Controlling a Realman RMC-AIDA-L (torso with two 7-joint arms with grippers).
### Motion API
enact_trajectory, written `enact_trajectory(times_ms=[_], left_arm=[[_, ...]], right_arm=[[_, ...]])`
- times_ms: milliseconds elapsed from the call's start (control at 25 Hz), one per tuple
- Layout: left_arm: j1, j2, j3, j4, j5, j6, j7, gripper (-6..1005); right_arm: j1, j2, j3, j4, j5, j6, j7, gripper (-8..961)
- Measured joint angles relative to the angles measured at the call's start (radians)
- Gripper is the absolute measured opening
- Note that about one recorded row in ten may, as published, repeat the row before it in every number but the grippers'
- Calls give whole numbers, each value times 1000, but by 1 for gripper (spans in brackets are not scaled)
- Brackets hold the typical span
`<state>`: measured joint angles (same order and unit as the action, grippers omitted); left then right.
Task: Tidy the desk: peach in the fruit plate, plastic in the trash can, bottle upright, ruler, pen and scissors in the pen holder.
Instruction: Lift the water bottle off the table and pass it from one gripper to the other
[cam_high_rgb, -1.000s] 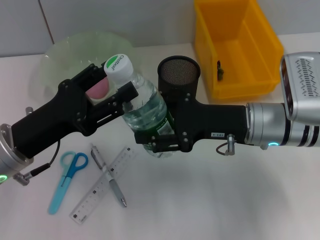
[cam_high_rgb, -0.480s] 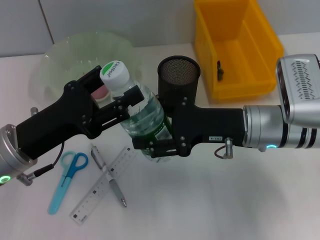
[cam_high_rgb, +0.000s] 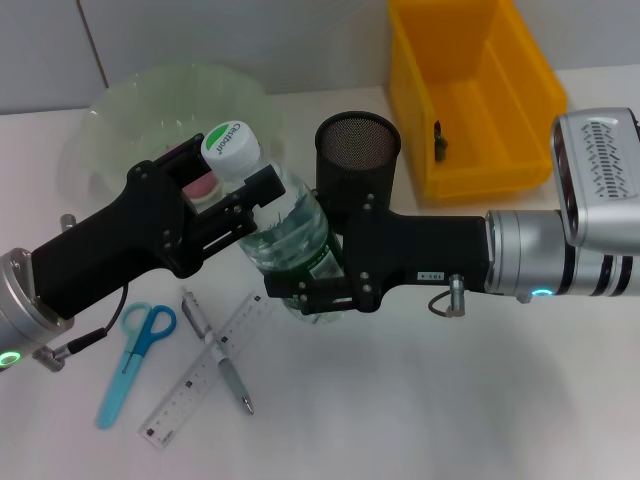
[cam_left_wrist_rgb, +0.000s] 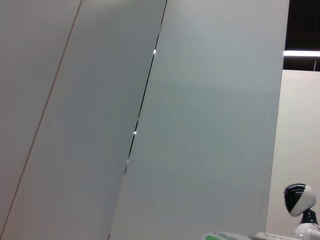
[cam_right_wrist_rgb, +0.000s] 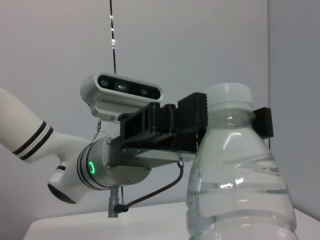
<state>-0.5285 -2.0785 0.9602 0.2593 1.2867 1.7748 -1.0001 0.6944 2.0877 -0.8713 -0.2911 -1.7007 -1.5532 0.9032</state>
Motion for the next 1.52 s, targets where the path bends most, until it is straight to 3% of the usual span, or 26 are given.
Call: enact_trajectory(times_ms=[400,680,1520], left_arm=[[0,0,0,0,0,0,0,628],[-1,0,0,0,-2,-7,0,461],[-1,5,-2,0,2,-12,-4,449]], right_arm=[[2,0,0,0,1,-1,5,777],[4,0,0,0,1,-3,7,778],[-1,-1,9,-6,1,-9,12,782]])
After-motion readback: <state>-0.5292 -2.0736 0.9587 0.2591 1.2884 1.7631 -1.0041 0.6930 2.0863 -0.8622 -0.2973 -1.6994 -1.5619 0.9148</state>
